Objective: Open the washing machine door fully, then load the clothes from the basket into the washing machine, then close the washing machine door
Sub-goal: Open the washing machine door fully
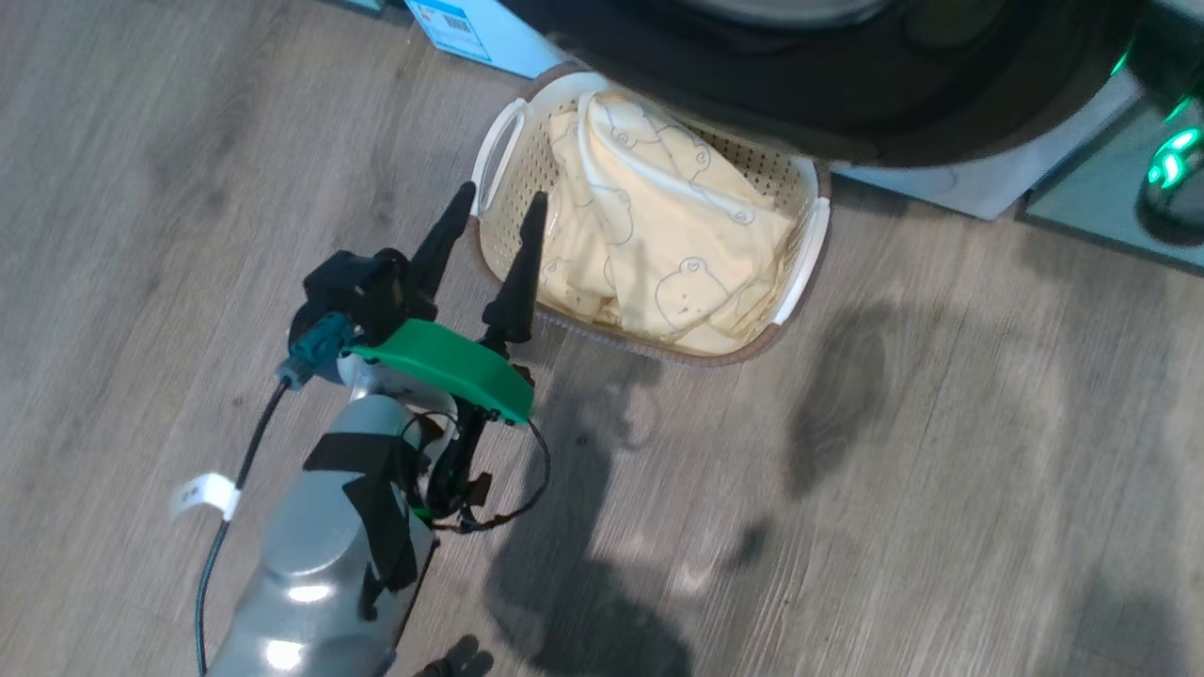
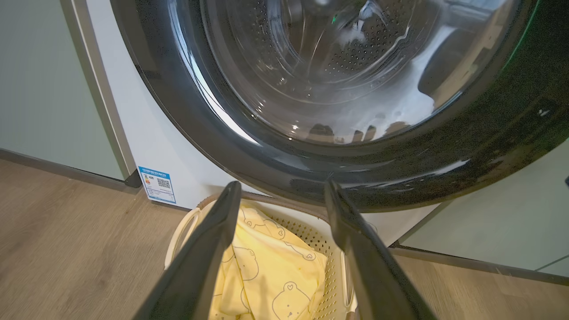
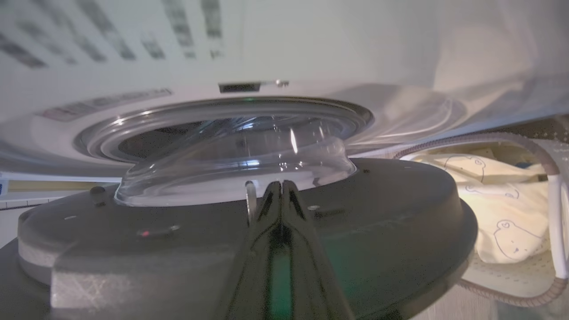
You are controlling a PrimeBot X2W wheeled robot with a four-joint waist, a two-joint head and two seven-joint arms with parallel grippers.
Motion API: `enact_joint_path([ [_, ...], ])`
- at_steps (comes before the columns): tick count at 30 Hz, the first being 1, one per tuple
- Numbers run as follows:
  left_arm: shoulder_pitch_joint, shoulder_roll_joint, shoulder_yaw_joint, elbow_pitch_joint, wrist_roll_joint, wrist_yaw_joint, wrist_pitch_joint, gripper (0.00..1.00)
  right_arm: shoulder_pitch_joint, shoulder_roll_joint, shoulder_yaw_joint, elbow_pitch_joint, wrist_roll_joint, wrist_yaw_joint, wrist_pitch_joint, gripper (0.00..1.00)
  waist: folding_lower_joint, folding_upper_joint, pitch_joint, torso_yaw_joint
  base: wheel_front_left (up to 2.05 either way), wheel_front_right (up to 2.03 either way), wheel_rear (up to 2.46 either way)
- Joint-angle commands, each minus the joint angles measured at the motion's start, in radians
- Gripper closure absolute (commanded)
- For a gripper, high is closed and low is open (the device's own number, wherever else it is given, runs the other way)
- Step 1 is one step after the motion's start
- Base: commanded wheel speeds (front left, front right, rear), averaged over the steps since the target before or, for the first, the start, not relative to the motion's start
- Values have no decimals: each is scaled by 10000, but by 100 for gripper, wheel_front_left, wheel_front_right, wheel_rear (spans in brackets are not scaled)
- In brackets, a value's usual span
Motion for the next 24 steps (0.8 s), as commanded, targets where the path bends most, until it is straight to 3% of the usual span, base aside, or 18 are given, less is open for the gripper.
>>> enact_joint_path([
  [1,23,220,440,-229,99,-33,-63,0,199,321,171,-428,-13,44,226,100,0,0,-152,-64,0,0,0],
  [24,908,219,1166,586,647,-489,-63,0,3480,1452,1107,-1502,-65,44,1114,100,0,0,-2366,-235,0,0,0],
])
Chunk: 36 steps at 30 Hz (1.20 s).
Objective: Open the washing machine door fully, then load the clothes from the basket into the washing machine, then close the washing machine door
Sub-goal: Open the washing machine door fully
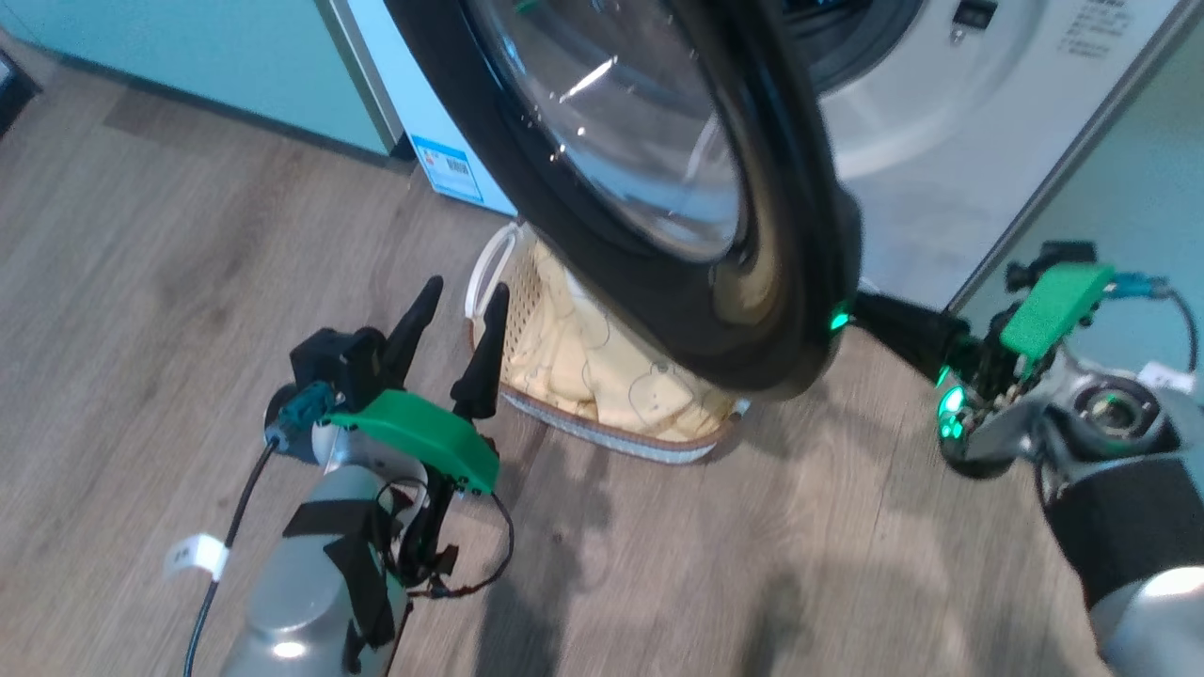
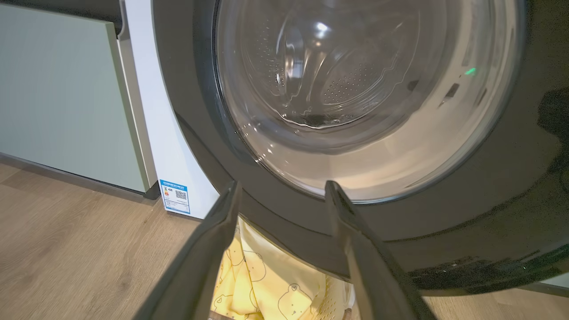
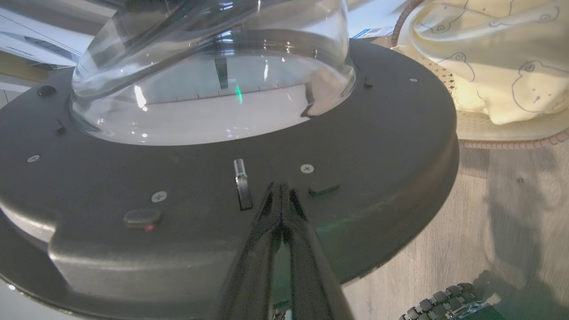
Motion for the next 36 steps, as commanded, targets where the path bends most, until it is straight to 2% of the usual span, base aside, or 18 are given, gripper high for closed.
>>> enact_joint_path([
  [1,-19,218,403,-239,106,-28,-63,0,63,230,198,-396,5,44,85,100,1,-1,-274,14,0,0,0],
  [9,307,218,546,-52,172,-113,-63,0,792,384,984,-571,417,44,141,100,1,-1,-902,38,0,0,0],
  [24,565,217,664,115,233,-172,-63,0,1181,393,3476,-1008,2312,44,-981,100,1,-1,-1403,50,0,0,0],
  [28,632,217,760,92,271,-177,-63,0,1182,393,3485,-1061,2535,44,-1456,100,1,-1,-1462,-14,0,0,0],
  [32,705,220,904,90,345,-180,-63,0,1199,393,3028,-958,2454,44,-1974,100,1,-1,-1544,-152,0,0,0],
  [33,754,227,964,102,311,-181,-63,0,1271,393,2713,-917,2349,44,-2109,66,1,-1,-1604,-262,0,0,0],
  [34,774,239,998,105,251,-181,-63,0,1326,393,2543,-917,2309,44,-2131,53,1,-1,-1642,-328,0,0,0],
  [35,794,272,1046,106,189,-182,-63,0,1385,393,2357,-927,2223,44,-2183,11,1,-1,-1683,-400,0,0,0],
  [36,818,321,1102,110,142,-182,-63,0,1459,393,2169,-946,2137,44,-2240,0,1,-1,-1729,-482,0,0,0],
])
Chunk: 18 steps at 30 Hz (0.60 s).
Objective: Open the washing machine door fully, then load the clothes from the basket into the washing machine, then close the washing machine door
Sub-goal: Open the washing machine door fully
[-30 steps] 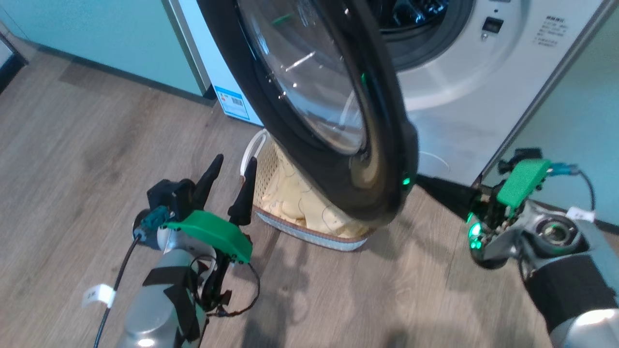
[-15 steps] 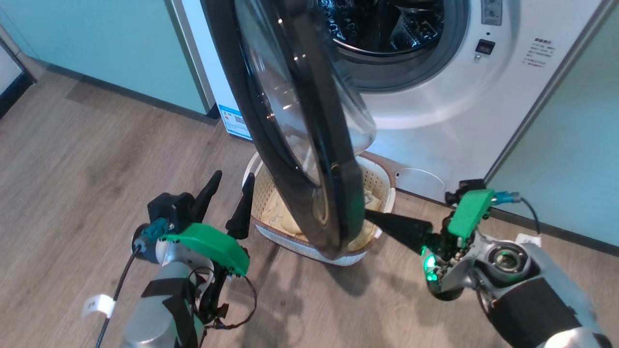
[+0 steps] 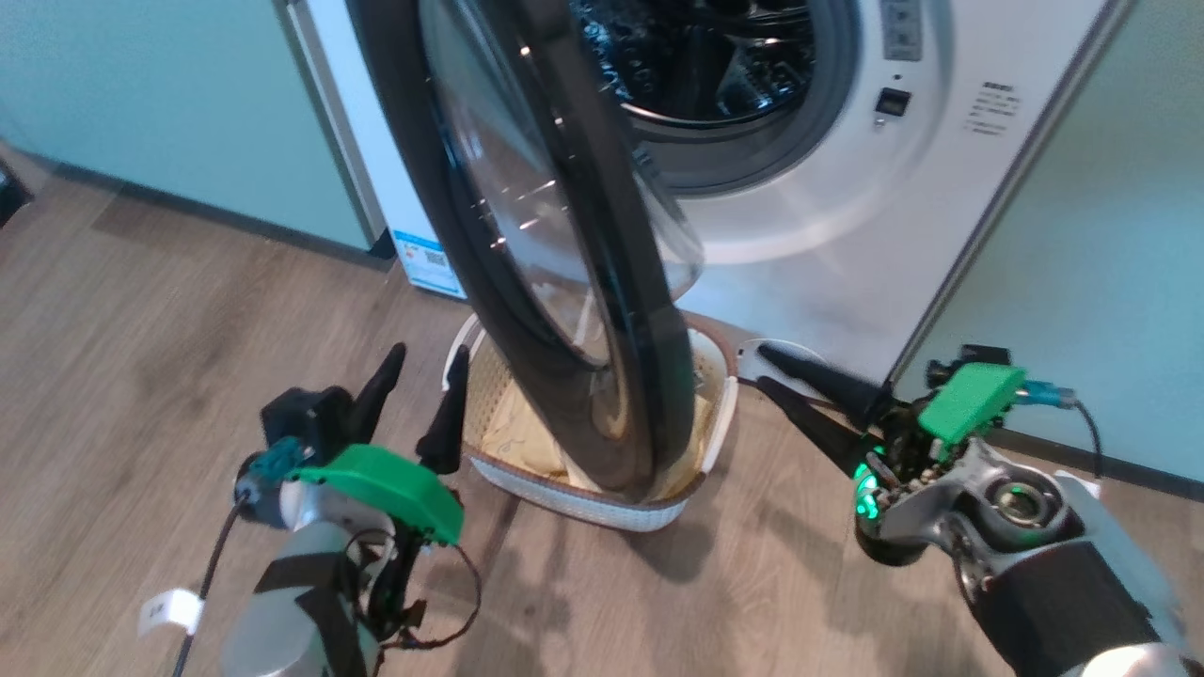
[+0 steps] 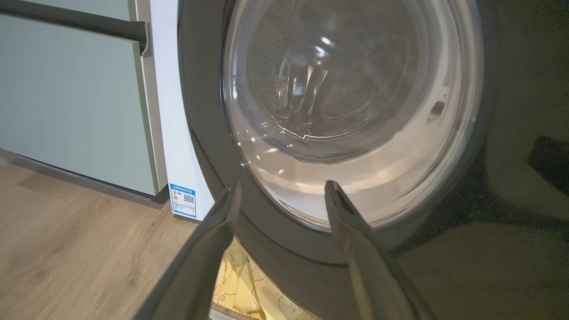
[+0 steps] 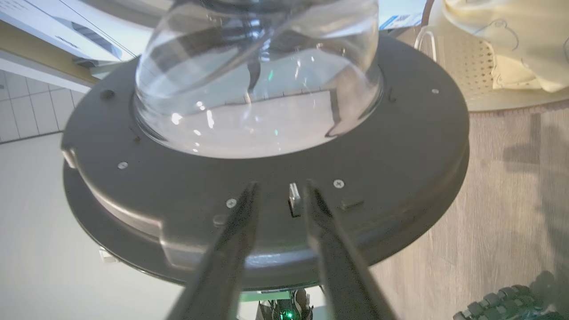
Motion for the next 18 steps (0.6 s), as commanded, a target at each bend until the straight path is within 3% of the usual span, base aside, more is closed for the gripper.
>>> enact_joint_path([
  [1,-84,337,478,-283,-105,-9,-63,0,64,133,-270,-330,-128,44,-131,0,0,-1,-136,-210,0,0,0],
  [8,115,692,781,-224,-205,-10,-63,0,803,132,-1529,-844,-858,44,-573,0,0,-1,-415,-864,0,0,0],
  [18,482,1014,1306,-158,-398,-11,-63,0,1988,-7,-2703,-2334,-2378,44,-2221,0,0,-1,-787,-1723,0,0,0],
])
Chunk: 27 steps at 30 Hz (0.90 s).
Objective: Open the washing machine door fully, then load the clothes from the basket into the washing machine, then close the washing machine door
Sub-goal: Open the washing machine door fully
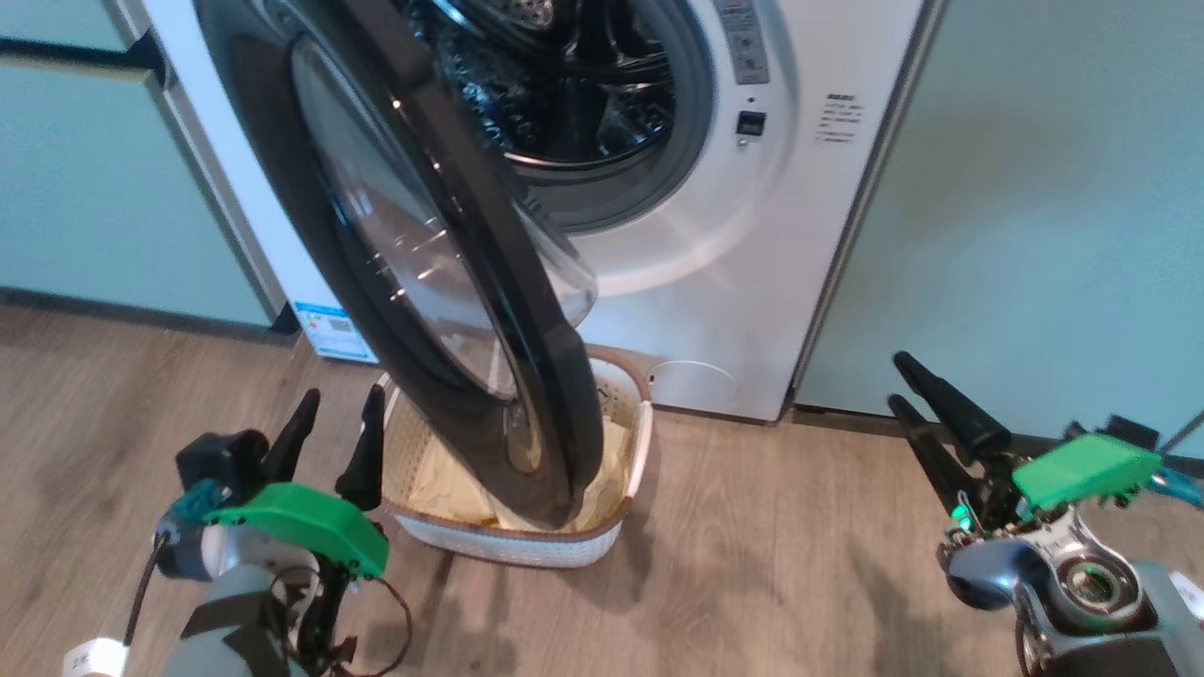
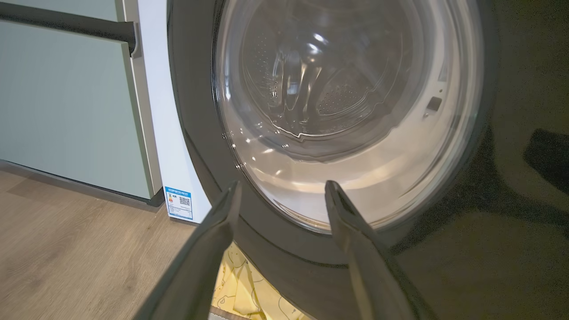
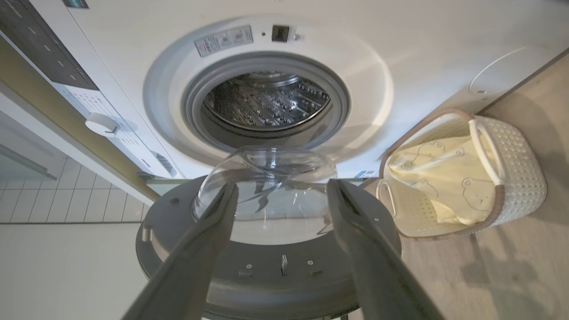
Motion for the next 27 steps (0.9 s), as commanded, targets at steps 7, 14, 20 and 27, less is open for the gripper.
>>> enact_joint_path([
  [7,-32,442,700,-349,-268,-11,-63,0,345,-334,-249,-987,-567,44,-1110,0,1,-1,-292,-537,0,0,0],
  [14,129,588,930,-426,-379,-11,-63,0,758,-1273,278,-1362,-2175,44,-3947,0,1,-1,-420,-744,0,0,0],
  [20,267,579,967,-453,-340,-11,-63,0,759,-2246,1194,-1066,-3589,44,-5782,0,1,-1,-518,-831,0,0,0],
  [27,295,591,1005,-495,-331,-11,-63,0,1177,-1806,-474,-1772,-6938,44,-5836,0,1,-1,-536,-865,0,0,0],
])
